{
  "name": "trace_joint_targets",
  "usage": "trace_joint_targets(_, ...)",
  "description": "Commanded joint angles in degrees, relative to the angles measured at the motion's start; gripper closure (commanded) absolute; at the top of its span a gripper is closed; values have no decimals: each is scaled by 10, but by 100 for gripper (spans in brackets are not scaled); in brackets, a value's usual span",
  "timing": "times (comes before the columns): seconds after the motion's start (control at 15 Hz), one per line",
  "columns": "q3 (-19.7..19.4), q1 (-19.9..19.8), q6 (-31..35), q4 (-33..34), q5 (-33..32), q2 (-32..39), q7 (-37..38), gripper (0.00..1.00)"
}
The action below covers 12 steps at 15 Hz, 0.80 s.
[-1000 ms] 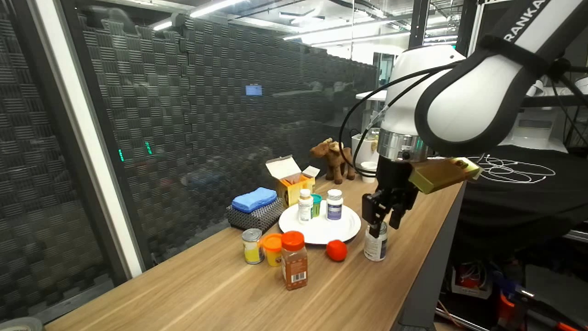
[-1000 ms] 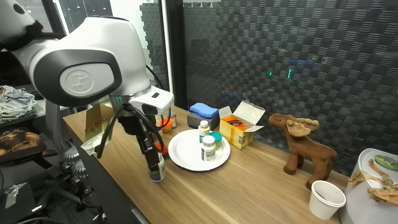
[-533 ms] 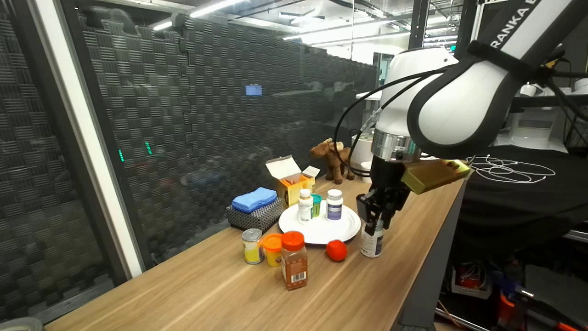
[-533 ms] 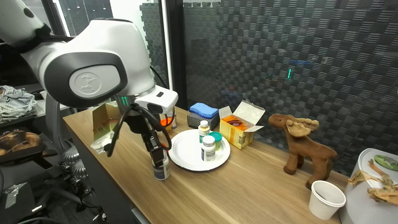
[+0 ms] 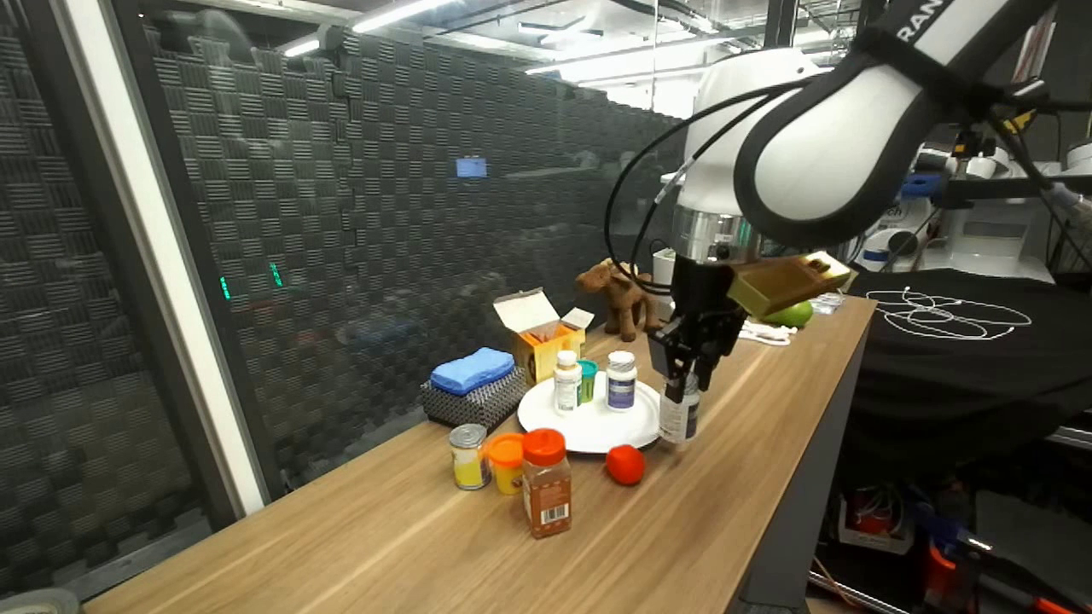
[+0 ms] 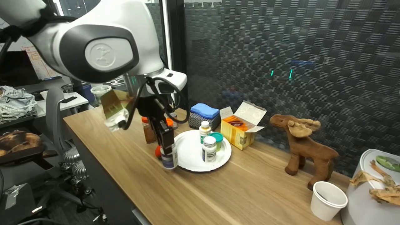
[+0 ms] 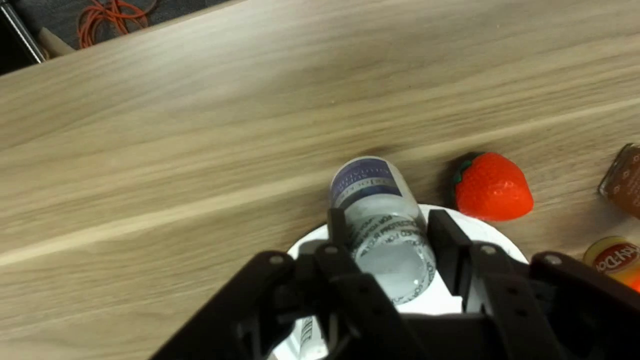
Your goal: Put the bottles and the red plushy on the table onto the plate
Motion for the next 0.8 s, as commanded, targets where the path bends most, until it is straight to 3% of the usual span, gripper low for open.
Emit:
trace_joint_targets(0.0, 3, 0, -80, 59, -5, -10, -12, 81)
trace_joint_targets(0.33, 1, -4, -127, 129, 9, 38, -27, 81)
trace_joint_targets(0.73, -6, -10, -162, 160, 20, 84, -38, 81)
